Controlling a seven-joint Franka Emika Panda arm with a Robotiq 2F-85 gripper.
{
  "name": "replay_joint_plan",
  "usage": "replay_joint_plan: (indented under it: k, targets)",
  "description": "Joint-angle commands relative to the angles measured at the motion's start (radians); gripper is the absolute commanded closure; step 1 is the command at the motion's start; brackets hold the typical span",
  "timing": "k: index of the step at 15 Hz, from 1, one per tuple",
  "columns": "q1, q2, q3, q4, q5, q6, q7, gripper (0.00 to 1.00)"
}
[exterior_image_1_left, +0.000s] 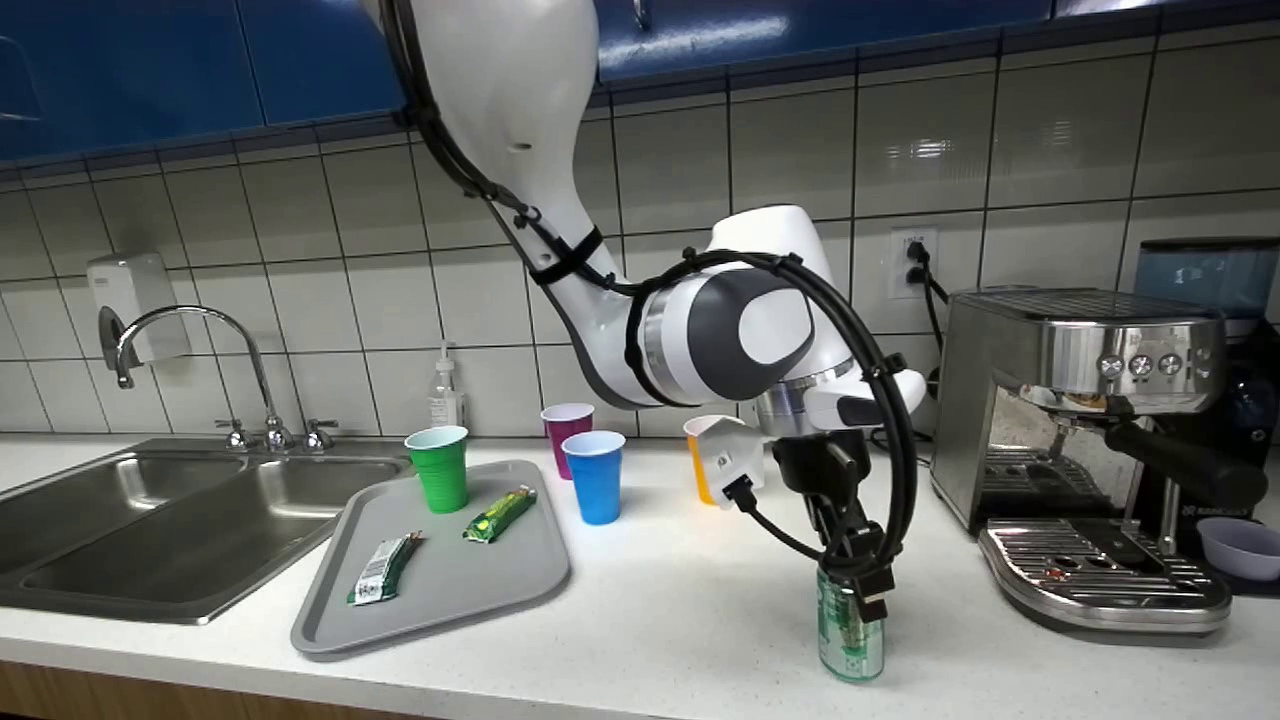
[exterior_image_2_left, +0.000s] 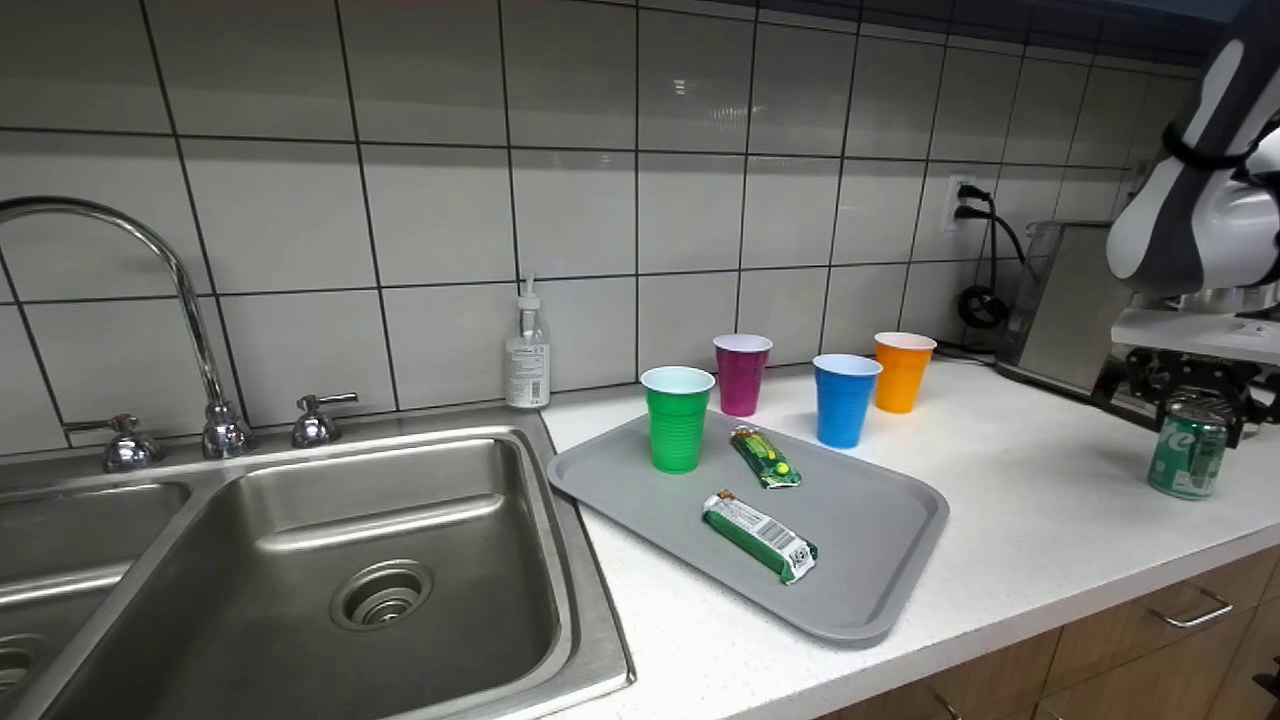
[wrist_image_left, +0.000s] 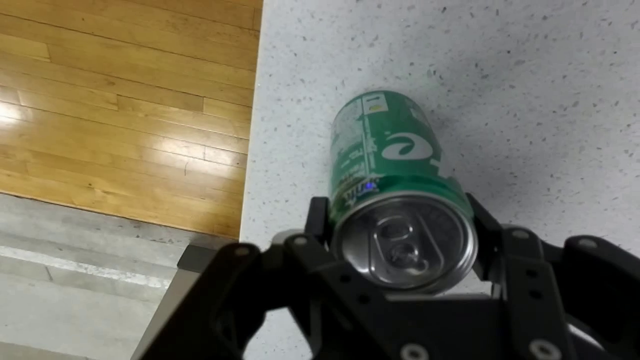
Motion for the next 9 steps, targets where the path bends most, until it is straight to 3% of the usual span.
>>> replay_joint_plan:
  k: [1,9]
  targets:
    - [0.036,-0.014,-0.033,0.002,-0.009,-0.030,-0.010,0.61]
    - [0.173,-0.054,-0.124,-0.044,-0.078,-0.028,0.025,0.61]
